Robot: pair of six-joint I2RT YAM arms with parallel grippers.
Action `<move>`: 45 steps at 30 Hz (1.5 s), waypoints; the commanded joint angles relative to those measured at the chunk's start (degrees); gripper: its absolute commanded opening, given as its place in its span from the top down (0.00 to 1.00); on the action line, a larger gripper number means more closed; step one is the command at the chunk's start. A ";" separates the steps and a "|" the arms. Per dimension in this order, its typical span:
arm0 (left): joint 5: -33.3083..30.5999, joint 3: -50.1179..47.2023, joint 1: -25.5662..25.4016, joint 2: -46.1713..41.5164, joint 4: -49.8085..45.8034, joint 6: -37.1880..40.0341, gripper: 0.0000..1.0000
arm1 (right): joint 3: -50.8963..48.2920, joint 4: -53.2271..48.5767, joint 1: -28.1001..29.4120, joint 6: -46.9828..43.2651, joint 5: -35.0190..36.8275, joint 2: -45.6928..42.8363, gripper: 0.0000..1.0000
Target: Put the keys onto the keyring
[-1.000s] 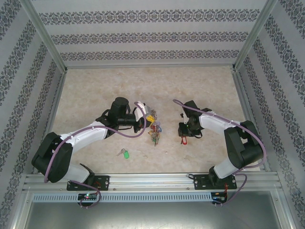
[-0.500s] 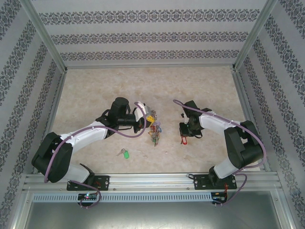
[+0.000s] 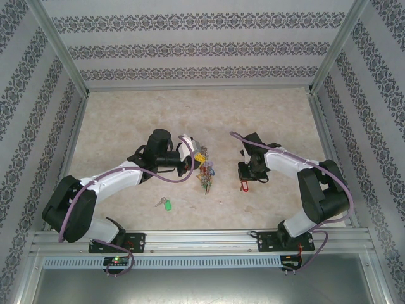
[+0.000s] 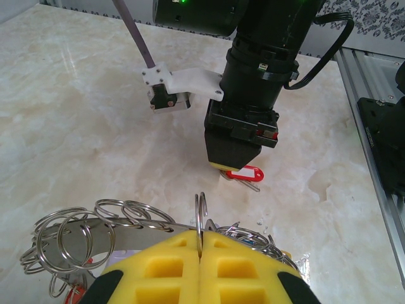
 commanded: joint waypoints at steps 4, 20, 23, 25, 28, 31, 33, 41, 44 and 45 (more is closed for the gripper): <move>1.71 2.24 -0.40 -0.74 1.27 0.35 1.00 | 1.22 -1.87 0.22 -0.20 1.11 -0.01 0.86; 1.66 2.31 -0.40 -0.86 1.00 0.44 1.00 | 0.47 -0.65 0.30 -3.19 -2.15 -4.81 0.99; 1.87 2.22 -0.41 -0.75 1.30 0.16 1.00 | -1.23 2.77 0.53 -7.96 -8.40 -10.69 1.00; 2.15 2.20 -0.41 -0.77 1.61 -0.21 1.00 | -2.79 5.51 0.61 -11.18 -13.12 -15.55 1.00; 2.50 1.83 -0.43 -0.61 2.54 -0.67 1.00 | -4.68 8.81 0.97 -15.82 -19.43 -21.75 1.00; 3.09 1.65 -0.47 -0.30 3.07 -1.05 1.00 | -6.26 11.91 1.35 -18.48 -23.26 -26.22 1.00; 3.40 1.55 -0.40 -0.29 3.15 -1.29 1.00 | -7.21 14.03 1.69 -19.58 -25.16 -28.61 1.00; 4.53 0.96 -0.59 -0.04 4.24 -2.28 1.00 | -10.15 20.14 4.60 -25.52 -28.60 -34.23 1.00; 5.27 0.89 -0.84 0.08 4.49 -2.57 1.00 | -10.61 21.50 5.45 -26.99 -27.97 -35.41 1.00; 5.50 0.96 -0.96 0.09 4.32 -2.54 1.00 | -10.57 21.79 5.91 -27.58 -27.44 -35.71 1.00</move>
